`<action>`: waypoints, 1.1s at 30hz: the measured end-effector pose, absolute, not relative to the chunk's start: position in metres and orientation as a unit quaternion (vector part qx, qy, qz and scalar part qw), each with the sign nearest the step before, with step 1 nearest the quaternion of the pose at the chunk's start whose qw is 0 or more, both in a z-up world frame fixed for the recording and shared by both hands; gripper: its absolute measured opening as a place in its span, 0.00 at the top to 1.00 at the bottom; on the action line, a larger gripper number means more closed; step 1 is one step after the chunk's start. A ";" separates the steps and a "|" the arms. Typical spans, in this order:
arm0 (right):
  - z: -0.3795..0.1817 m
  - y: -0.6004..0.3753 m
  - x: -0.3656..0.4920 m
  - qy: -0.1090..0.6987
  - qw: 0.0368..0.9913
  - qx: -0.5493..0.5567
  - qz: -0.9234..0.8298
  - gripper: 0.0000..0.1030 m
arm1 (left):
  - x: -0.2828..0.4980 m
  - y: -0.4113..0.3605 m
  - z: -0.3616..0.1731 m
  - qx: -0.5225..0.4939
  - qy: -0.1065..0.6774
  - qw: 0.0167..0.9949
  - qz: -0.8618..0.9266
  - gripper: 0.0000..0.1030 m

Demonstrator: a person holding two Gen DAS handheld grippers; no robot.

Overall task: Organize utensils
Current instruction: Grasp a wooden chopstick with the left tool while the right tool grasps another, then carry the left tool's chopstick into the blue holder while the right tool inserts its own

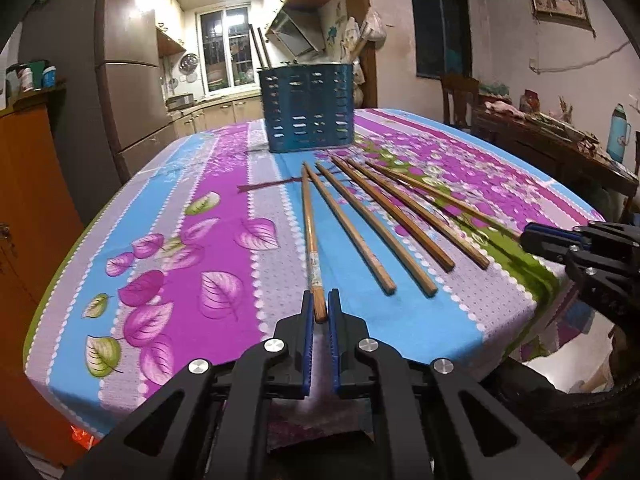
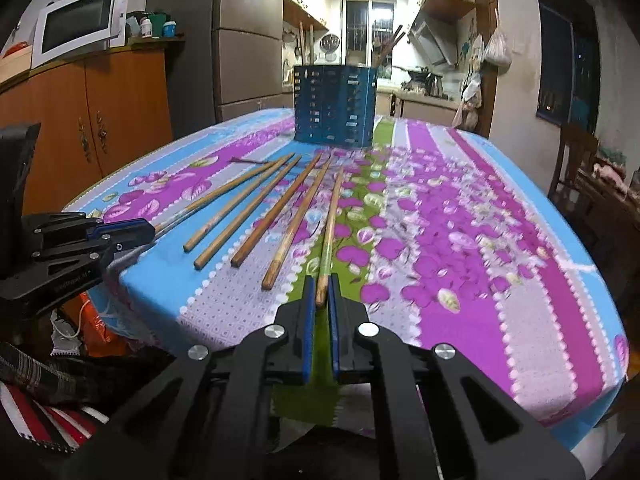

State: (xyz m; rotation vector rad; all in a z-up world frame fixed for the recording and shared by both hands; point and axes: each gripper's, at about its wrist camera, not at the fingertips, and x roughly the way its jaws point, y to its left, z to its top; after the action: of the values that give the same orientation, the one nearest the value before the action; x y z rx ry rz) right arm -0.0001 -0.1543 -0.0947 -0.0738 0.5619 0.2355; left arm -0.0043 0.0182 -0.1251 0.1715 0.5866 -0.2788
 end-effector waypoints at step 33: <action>0.046 -0.196 0.056 0.121 0.983 -0.036 0.135 0.96 | 0.025 0.055 0.021 0.046 0.121 0.984 -0.123 0.92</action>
State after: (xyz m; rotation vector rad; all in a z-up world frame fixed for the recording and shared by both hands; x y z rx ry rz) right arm 0.0558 -0.1960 0.0461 -0.0732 0.2426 0.2720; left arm 0.0247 0.0547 0.0211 0.0926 0.2424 -0.2475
